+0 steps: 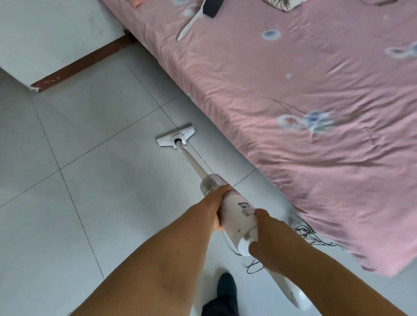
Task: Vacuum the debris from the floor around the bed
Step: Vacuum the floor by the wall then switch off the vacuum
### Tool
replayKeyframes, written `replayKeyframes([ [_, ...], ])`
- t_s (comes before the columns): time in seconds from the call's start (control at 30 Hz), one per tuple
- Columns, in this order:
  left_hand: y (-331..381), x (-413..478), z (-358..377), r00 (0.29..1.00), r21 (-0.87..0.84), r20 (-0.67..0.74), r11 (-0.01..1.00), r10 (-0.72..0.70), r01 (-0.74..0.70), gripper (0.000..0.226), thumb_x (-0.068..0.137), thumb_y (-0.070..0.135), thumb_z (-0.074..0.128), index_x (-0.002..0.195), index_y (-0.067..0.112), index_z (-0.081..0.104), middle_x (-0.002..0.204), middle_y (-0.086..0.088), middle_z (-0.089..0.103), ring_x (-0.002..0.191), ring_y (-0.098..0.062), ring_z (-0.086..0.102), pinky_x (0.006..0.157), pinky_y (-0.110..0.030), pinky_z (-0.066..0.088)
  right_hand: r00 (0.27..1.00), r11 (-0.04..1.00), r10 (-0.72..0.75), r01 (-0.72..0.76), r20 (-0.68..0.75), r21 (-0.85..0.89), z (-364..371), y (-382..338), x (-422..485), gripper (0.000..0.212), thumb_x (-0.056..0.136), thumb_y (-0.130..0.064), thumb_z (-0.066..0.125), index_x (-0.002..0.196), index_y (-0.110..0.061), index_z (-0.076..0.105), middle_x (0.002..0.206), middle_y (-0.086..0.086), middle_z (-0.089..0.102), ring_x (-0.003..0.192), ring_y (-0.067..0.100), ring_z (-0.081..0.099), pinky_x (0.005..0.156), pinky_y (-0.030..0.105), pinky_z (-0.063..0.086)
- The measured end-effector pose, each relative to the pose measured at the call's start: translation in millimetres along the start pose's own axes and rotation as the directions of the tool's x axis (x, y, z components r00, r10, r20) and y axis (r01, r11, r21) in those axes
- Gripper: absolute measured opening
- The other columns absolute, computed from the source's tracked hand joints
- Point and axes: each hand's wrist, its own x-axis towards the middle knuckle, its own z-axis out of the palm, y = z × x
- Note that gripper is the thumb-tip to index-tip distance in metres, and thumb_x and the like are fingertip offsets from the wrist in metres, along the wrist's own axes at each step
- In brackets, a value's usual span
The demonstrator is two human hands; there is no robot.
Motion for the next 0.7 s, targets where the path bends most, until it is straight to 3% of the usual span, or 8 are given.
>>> replayKeyframes([
  [0.03,-1,3,-2,1.0,-0.025,0.011,1.0,0.006,-0.005,0.069,0.064,0.047,0.088,0.117,0.012,0.064,0.103,-0.016,0.075,0.096,-0.032,0.072,0.089,-0.05,0.058,0.996,0.984,0.078,-0.085,0.047,0.159,3,-2,2,0.047,0.082,-0.017,0.058,0.12,-0.018,0.03,0.099,0.006,0.061,0.075,0.024,0.067,0.057,0.032,0.056],
  [0.1,-6,8,-5,0.999,-0.078,0.023,0.997,0.027,-0.025,0.065,0.067,0.045,0.087,0.118,0.012,0.065,0.105,-0.016,0.075,0.098,-0.032,0.072,0.089,-0.051,0.057,0.96,0.84,0.248,-0.279,0.128,0.465,8,-4,5,0.043,0.081,-0.02,0.059,0.111,-0.016,0.028,0.084,0.015,0.062,0.056,0.028,0.067,0.049,0.036,0.057],
  [0.17,-15,10,-4,0.998,-0.139,0.027,0.989,0.055,-0.05,0.062,0.071,0.043,0.085,0.121,0.012,0.065,0.107,-0.016,0.075,0.097,-0.033,0.072,0.084,-0.05,0.059,0.919,0.689,0.359,-0.378,0.161,0.619,13,-1,5,0.041,0.083,-0.026,0.057,0.11,-0.007,0.033,0.076,0.02,0.062,0.042,0.027,0.061,0.043,0.033,0.053],
  [0.3,-39,8,6,0.991,-0.221,0.058,0.97,0.121,-0.106,0.054,0.08,0.045,0.078,0.12,0.01,0.066,0.099,-0.019,0.076,0.083,-0.033,0.074,0.063,-0.042,0.06,0.906,0.657,0.344,-0.42,0.247,0.627,22,17,-9,0.032,0.088,-0.037,0.055,0.1,-0.007,0.057,0.057,0.013,0.056,0.03,0.017,0.049,0.038,0.019,0.042],
  [0.47,-81,1,29,0.981,-0.244,0.042,0.954,0.189,-0.173,0.054,0.082,0.052,0.072,0.12,0.014,0.065,0.083,-0.014,0.074,0.076,-0.03,0.071,0.065,-0.042,0.058,0.937,0.772,0.207,-0.333,0.282,0.541,19,59,-39,0.026,0.093,-0.036,0.053,0.1,-0.012,0.058,0.06,0.009,0.058,0.033,0.012,0.049,0.038,0.016,0.04],
  [0.57,-110,-8,40,0.977,-0.247,0.04,0.949,0.21,-0.194,0.059,0.082,0.055,0.069,0.124,0.015,0.065,0.088,-0.015,0.072,0.084,-0.033,0.069,0.074,-0.046,0.059,0.917,0.789,0.145,-0.334,0.372,0.515,16,82,-62,0.022,0.092,-0.028,0.052,0.104,-0.01,0.056,0.068,0.01,0.061,0.04,0.014,0.057,0.044,0.021,0.049],
  [0.7,-160,-26,54,0.983,-0.25,0.009,0.952,0.184,-0.176,0.056,0.082,0.051,0.072,0.121,0.012,0.066,0.093,-0.019,0.076,0.083,-0.034,0.071,0.068,-0.048,0.061,0.915,0.844,0.088,-0.279,0.395,0.458,12,117,-105,0.016,0.089,-0.026,0.052,0.096,-0.014,0.059,0.071,0.009,0.064,0.046,0.015,0.063,0.05,0.026,0.054],
])
